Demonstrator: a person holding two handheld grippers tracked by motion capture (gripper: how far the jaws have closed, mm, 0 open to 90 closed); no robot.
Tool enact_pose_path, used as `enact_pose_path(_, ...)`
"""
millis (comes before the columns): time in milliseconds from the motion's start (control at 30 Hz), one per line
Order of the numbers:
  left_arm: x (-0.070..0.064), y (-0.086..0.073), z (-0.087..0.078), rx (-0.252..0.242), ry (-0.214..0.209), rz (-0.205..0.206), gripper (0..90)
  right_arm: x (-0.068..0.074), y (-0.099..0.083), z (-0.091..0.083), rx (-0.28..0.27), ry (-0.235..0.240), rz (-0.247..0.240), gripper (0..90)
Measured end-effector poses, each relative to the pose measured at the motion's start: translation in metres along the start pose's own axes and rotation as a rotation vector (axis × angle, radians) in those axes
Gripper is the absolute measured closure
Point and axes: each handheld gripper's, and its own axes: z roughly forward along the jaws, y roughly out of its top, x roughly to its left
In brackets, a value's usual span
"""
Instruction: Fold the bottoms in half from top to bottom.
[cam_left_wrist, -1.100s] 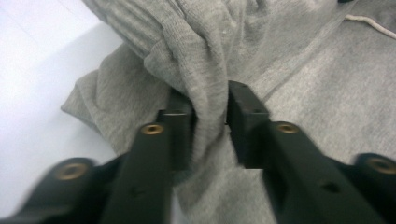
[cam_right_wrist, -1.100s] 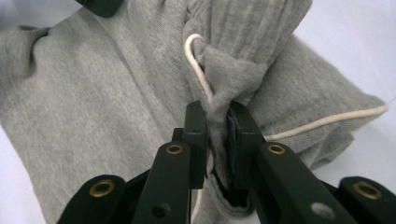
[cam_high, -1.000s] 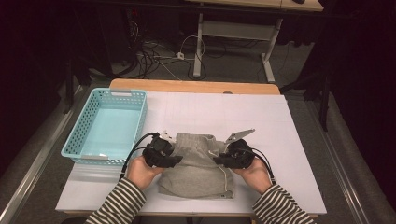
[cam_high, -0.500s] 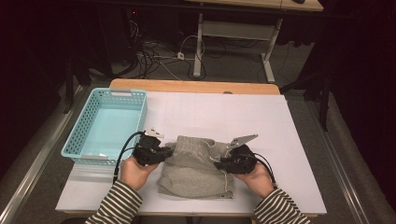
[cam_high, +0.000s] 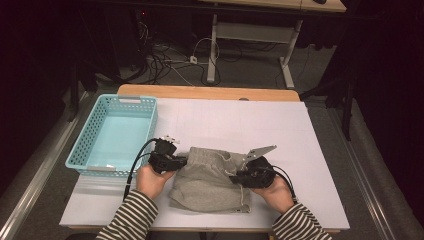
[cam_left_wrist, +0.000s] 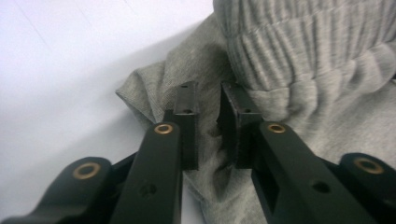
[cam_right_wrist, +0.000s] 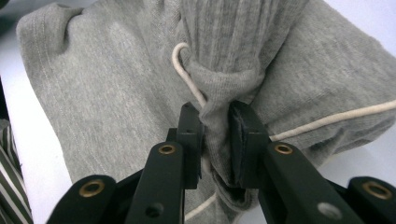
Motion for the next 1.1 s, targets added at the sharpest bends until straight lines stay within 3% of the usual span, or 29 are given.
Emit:
enact_pose_path(233, -0.001, -0.001, 0.0, -0.013, -0.025, 0.004, 58.9, 0.003, 0.002, 0.0, 0.003, -0.004, -0.005, 70.6)
enact_pose_path(533, -0.005, -0.001, 0.0, -0.01, -0.037, 0.025, 58.3, 0.003, 0.002, -0.005, -0.027, 0.009, -0.002, 57.5)
enact_pose_path(767, -0.004, -0.002, 0.0, -0.009, -0.033, 0.024, 58.3, -0.001, 0.003, -0.019, -0.039, 0.014, 0.025, 54.4)
enact_pose_path(867, -0.005, -0.002, 0.0, -0.009, -0.033, 0.023, 58.3, -0.004, 0.004, -0.03, -0.056, 0.005, 0.036, 57.7)
enact_pose_path(1000, -0.005, -0.003, 0.0, -0.009, -0.033, 0.026, 58.4, -0.009, 0.006, -0.04, -0.07, -0.04, 0.032, 77.5)
enact_pose_path(1100, -0.005, -0.002, 0.0, -0.009, -0.034, 0.025, 58.4, -0.013, 0.011, -0.04, -0.073, -0.061, 0.042, 86.1)
